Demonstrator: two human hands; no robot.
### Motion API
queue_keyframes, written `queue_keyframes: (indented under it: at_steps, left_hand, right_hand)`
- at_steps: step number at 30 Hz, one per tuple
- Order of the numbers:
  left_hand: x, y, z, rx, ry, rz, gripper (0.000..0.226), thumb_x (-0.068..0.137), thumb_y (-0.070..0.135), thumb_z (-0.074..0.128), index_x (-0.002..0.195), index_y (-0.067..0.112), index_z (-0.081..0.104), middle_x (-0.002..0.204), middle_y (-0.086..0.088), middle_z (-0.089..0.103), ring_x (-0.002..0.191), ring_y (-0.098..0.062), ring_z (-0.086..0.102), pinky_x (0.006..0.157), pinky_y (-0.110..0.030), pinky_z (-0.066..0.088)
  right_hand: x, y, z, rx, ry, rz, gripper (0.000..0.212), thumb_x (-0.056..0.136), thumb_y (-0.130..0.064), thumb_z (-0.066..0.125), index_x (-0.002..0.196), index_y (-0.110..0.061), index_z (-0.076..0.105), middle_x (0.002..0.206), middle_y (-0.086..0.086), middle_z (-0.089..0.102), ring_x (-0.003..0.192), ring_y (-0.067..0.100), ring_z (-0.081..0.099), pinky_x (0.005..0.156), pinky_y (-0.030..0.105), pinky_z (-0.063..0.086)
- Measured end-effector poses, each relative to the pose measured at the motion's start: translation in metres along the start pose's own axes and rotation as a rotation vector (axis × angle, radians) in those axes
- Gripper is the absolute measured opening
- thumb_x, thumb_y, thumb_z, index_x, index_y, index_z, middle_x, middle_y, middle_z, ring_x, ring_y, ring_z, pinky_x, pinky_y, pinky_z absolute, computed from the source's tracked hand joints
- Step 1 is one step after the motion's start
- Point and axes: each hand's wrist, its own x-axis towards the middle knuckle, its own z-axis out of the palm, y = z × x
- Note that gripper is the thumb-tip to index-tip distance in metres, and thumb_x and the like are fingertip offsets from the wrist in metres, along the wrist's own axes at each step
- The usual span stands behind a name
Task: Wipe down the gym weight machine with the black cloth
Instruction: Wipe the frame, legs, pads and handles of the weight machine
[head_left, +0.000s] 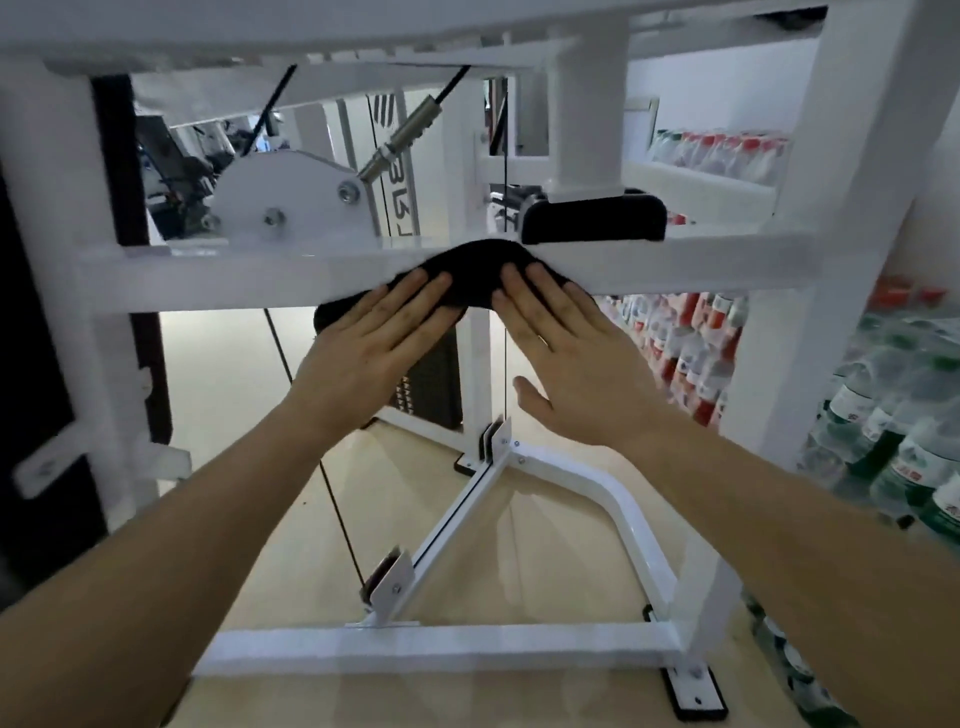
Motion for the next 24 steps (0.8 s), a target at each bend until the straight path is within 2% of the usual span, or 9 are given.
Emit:
queue_keyframes:
  at_steps: [2, 6, 7, 9, 11, 14, 17, 21, 24]
  left_hand:
    - [-0.026, -0.024, -0.010, 0.018, -0.010, -0.063, 0.051, 0.104, -0.001, 0.028, 0.154, 0.011, 0.031, 0.162, -0.013, 0.026, 0.151, -0.030, 0.023, 0.121, -0.047, 0.027]
    - [-0.071, -0.062, -0.028, 0.059, -0.026, -0.142, 0.068, 0.092, -0.015, 0.045, 0.154, 0.009, 0.032, 0.162, -0.012, 0.025, 0.151, -0.029, 0.024, 0.120, -0.043, 0.029]
    - [-0.081, -0.069, -0.033, 0.066, -0.038, -0.175, 0.069, 0.091, -0.015, 0.046, 0.154, 0.009, 0.033, 0.162, -0.012, 0.027, 0.150, -0.029, 0.026, 0.115, -0.040, 0.034]
    - [-0.100, -0.080, -0.043, 0.063, -0.085, -0.273, 0.069, 0.091, -0.013, 0.048, 0.154, 0.010, 0.033, 0.162, -0.010, 0.027, 0.149, -0.027, 0.029, 0.093, -0.038, 0.052]
    - [-0.116, -0.089, -0.050, 0.070, -0.147, -0.377, 0.068, 0.092, -0.009, 0.047, 0.155, 0.009, 0.030, 0.162, -0.010, 0.024, 0.148, -0.027, 0.029, 0.079, -0.040, 0.058]
    - [-0.133, -0.100, -0.056, 0.138, -0.189, -0.491, 0.057, 0.095, -0.002, 0.043, 0.151, 0.001, 0.031, 0.158, -0.021, 0.031, 0.143, -0.034, 0.038, 0.092, -0.046, 0.054]
    - [-0.146, -0.112, -0.062, 0.239, -0.251, -0.580, 0.064, 0.094, 0.003, 0.053, 0.152, -0.002, 0.026, 0.156, -0.027, 0.032, 0.143, -0.038, 0.036, 0.114, -0.048, 0.038]
    - [-0.162, -0.122, -0.074, 0.236, -0.339, -0.749, 0.062, 0.093, 0.011, 0.058, 0.148, -0.001, 0.033, 0.153, -0.027, 0.037, 0.141, -0.036, 0.041, 0.111, -0.045, 0.042]
    - [-0.170, -0.122, -0.078, 0.187, -0.372, -0.796, 0.061, 0.092, 0.016, 0.057, 0.147, 0.001, 0.035, 0.150, -0.023, 0.042, 0.138, -0.032, 0.045, 0.104, -0.041, 0.049]
  right_hand:
    - [0.029, -0.026, -0.001, 0.002, 0.029, -0.038, 0.080, 0.093, -0.040, 0.042, 0.160, -0.011, 0.009, 0.167, 0.011, 0.005, 0.155, 0.028, 0.004, 0.125, 0.045, 0.010]
    - [0.078, -0.071, -0.001, 0.002, 0.066, -0.122, 0.081, 0.092, -0.040, 0.043, 0.160, -0.013, 0.009, 0.168, 0.008, 0.002, 0.155, 0.026, 0.002, 0.125, 0.044, 0.007]
    - [0.089, -0.082, -0.001, 0.004, 0.070, -0.150, 0.081, 0.092, -0.040, 0.043, 0.160, -0.013, 0.009, 0.168, 0.008, 0.002, 0.155, 0.025, 0.002, 0.125, 0.044, 0.008]
    - [0.111, -0.103, 0.000, 0.008, 0.084, -0.208, 0.081, 0.091, -0.040, 0.044, 0.160, -0.012, 0.011, 0.168, 0.008, 0.004, 0.155, 0.025, 0.003, 0.125, 0.044, 0.009]
    - [0.133, -0.125, 0.002, 0.001, 0.098, -0.249, 0.084, 0.090, -0.042, 0.048, 0.160, -0.013, 0.013, 0.168, 0.008, 0.007, 0.155, 0.025, 0.004, 0.125, 0.044, 0.010]
    - [0.164, -0.159, 0.002, -0.003, 0.100, -0.279, 0.089, 0.090, -0.049, 0.048, 0.160, -0.012, 0.009, 0.168, 0.009, 0.003, 0.155, 0.025, 0.001, 0.126, 0.043, 0.006]
    - [0.191, -0.190, 0.002, -0.024, 0.076, -0.293, 0.092, 0.091, -0.055, 0.040, 0.160, -0.012, -0.003, 0.168, 0.009, -0.009, 0.154, 0.025, -0.010, 0.125, 0.042, -0.003]
    - [0.217, -0.221, 0.000, 0.009, 0.073, -0.342, 0.093, 0.090, -0.058, 0.040, 0.160, -0.012, -0.001, 0.168, 0.008, -0.007, 0.155, 0.025, -0.009, 0.125, 0.041, -0.004]
    - [0.225, -0.233, 0.001, 0.005, 0.067, -0.354, 0.092, 0.090, -0.054, 0.044, 0.160, -0.012, 0.001, 0.168, 0.008, -0.005, 0.155, 0.025, -0.007, 0.125, 0.042, -0.003]
